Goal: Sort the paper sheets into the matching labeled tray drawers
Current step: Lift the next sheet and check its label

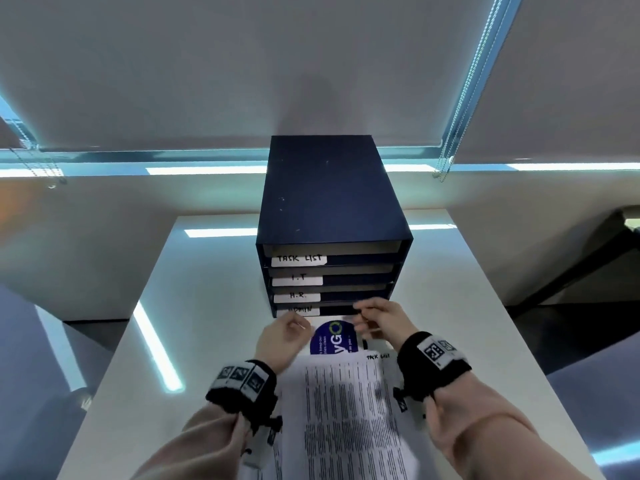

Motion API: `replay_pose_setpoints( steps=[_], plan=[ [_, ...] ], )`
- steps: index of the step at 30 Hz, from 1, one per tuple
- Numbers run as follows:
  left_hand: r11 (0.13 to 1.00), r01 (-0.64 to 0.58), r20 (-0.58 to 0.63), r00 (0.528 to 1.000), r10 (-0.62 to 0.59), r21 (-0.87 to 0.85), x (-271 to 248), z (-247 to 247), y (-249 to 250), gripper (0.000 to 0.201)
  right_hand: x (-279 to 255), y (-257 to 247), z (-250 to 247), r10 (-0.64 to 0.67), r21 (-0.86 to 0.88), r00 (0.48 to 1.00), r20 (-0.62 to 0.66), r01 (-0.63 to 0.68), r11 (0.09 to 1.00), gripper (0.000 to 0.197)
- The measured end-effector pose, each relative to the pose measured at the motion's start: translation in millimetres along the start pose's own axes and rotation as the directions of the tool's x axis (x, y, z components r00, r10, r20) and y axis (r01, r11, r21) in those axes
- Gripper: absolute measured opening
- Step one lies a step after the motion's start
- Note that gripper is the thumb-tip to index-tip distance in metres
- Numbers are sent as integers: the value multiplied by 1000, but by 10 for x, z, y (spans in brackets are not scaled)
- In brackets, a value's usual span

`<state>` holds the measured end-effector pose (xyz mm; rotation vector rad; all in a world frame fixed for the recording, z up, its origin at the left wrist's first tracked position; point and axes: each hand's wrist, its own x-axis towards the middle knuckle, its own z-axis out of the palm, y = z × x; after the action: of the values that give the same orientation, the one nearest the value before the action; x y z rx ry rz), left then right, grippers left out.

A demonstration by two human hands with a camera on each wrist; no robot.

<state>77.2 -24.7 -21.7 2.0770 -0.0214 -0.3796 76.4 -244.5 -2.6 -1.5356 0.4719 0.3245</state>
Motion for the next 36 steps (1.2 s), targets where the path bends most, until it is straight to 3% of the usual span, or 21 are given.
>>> replay_pose_setpoints(
  steps=[2, 3, 5, 7, 10, 12, 14, 17, 20, 23, 24, 27, 29, 33, 36],
  plan=[
    [882, -121, 83, 992, 93, 456, -154, 131, -276, 34, -147, 276, -128, -64, -294, 986, -153, 16, 956, 16],
    [797, -163, 116, 986, 117, 582, -219, 180, -395, 39, -243, 420, -195, -92, -424, 970, -223, -12, 905, 15],
    [698, -205, 111, 978, 178, 686, -336, 234, -531, 40, -474, 664, -277, -88, -495, 949, -303, -78, 866, 23],
    [660, -247, 60, 954, 292, 710, -416, 252, -557, 29, -660, 866, -313, -47, -471, 952, -303, -106, 876, 31],
    [607, -311, -7, 886, 463, 731, -545, 224, -475, 19, -836, 1031, -328, -63, -436, 957, -283, -70, 897, 40],
    [651, -375, -34, 851, 525, 660, -658, 196, -386, 11, -906, 1053, -352, -63, -413, 962, -264, -54, 909, 53],
    [772, -411, -90, 854, 512, 485, -757, 155, -288, 5, -971, 986, -376, -70, -410, 971, -228, -30, 912, 66],
    [945, -322, -88, 941, 325, 53, -881, 55, -29, 8, -1020, 883, -391, -54, -361, 979, -195, -20, 932, 71],
    [948, -217, -67, 976, 207, -234, -954, -116, 229, 5, -1044, 829, -380, 4, -159, 995, -95, -19, 987, 47],
    [879, -95, -62, 995, 75, -467, -925, -298, 297, 15, -1140, 816, -327, 52, -20, 999, -5, -53, 998, 45],
    [874, -71, -66, 997, 45, -480, -901, -350, 303, 18, -1161, 825, -311, 55, 51, 998, 13, -55, 997, 41],
    [873, -13, -61, 998, -19, -487, -798, -441, 266, 27, -1300, 843, -290, 51, 116, 992, 118, -65, 991, 57],
    [868, 25, -56, 997, -61, -496, -755, -456, 246, 29, -1386, 839, -271, -12, 143, 983, 182, -15, 990, 33],
    [873, 75, -42, 993, -108, -482, -735, -427, 217, 31, -1526, 816, -257, -68, 142, 982, 177, 43, 989, 30],
    [886, 75, -51, 993, -110, -458, -708, -396, 137, 38, -1538, 829, -278, -34, 93, 989, 145, 21, 995, 27]
  ],
)
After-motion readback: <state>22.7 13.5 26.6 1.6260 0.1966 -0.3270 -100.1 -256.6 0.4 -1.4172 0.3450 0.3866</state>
